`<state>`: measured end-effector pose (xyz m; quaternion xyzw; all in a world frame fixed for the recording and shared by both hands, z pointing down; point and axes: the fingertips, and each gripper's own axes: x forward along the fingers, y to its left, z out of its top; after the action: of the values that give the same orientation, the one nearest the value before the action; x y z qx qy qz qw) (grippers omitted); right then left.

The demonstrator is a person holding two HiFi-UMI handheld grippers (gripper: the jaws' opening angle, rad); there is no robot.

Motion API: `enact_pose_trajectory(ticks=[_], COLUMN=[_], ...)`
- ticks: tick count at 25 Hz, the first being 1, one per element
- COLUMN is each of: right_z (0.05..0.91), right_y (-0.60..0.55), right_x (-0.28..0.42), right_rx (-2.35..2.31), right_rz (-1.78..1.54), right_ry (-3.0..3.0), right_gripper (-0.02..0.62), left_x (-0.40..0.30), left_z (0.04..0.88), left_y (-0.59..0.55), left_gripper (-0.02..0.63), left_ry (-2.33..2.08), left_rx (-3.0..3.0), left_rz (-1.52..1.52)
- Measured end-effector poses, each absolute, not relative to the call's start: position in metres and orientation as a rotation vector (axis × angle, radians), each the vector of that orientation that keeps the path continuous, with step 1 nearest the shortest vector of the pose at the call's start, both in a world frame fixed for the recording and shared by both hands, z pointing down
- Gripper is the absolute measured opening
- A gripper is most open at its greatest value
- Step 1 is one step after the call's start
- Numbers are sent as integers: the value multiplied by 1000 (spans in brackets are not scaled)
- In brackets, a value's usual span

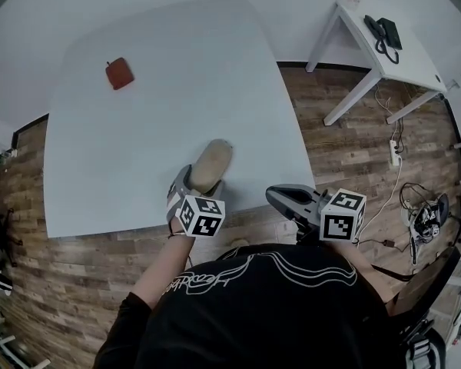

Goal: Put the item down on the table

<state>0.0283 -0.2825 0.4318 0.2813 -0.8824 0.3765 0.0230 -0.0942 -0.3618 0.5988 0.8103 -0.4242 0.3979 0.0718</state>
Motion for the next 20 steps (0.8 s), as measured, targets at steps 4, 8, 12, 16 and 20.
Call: enact_pose_trajectory(ticks=[4, 8, 12, 16, 20], right_z=[434, 437, 442, 439, 433], right_y=[-284, -285, -286, -285, -286], right_x=[25, 22, 24, 21, 18], right_rx=[860, 855, 859, 832, 806], right_rz=[1176, 1181, 1186, 1172, 1136], right_ry=[-2725, -2713, -2702, -2710, -2726], right_gripper=[9, 9, 9, 9, 9], left_x=[-93, -93, -84, -80, -85], left_z=[603, 605, 604, 593, 569], left_y=[-361, -360, -353, -346, -340], left_gripper=[391, 393, 403, 420, 421], left_ry=[-1249, -1190, -1091, -1037, -1018], left_rx=[2441, 2420, 2425, 2422, 2390], left_rz=[1219, 1229, 1218, 1152, 997])
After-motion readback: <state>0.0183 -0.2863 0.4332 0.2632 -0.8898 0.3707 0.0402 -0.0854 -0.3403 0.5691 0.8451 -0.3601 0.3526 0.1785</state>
